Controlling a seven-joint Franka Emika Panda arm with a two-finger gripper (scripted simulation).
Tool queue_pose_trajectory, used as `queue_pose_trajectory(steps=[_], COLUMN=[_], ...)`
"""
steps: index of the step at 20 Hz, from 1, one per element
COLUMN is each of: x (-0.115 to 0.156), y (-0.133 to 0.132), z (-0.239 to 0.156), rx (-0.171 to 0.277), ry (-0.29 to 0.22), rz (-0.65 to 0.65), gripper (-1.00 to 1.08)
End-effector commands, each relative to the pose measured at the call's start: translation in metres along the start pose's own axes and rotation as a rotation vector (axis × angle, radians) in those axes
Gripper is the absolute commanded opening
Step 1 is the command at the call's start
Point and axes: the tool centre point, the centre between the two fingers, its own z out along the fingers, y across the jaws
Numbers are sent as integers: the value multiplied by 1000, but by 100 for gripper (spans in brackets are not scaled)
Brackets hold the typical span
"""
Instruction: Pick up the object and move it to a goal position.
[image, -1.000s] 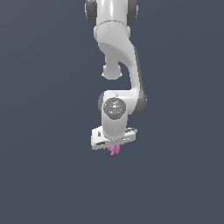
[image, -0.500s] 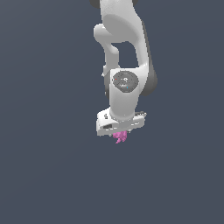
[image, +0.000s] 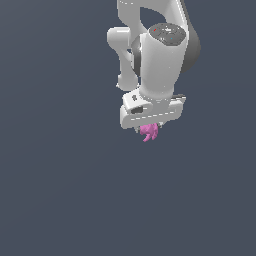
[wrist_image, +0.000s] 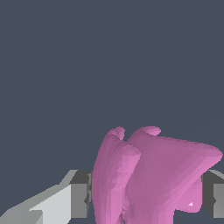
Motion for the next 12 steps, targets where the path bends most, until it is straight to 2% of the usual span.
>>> queue_pose_trajectory(steps=[1, 12], x=[-9, -40], y=[-13, -62], z=[-27, -135], rx=[0, 0], ry=[0, 0], rz=[0, 0], gripper=[-100, -100])
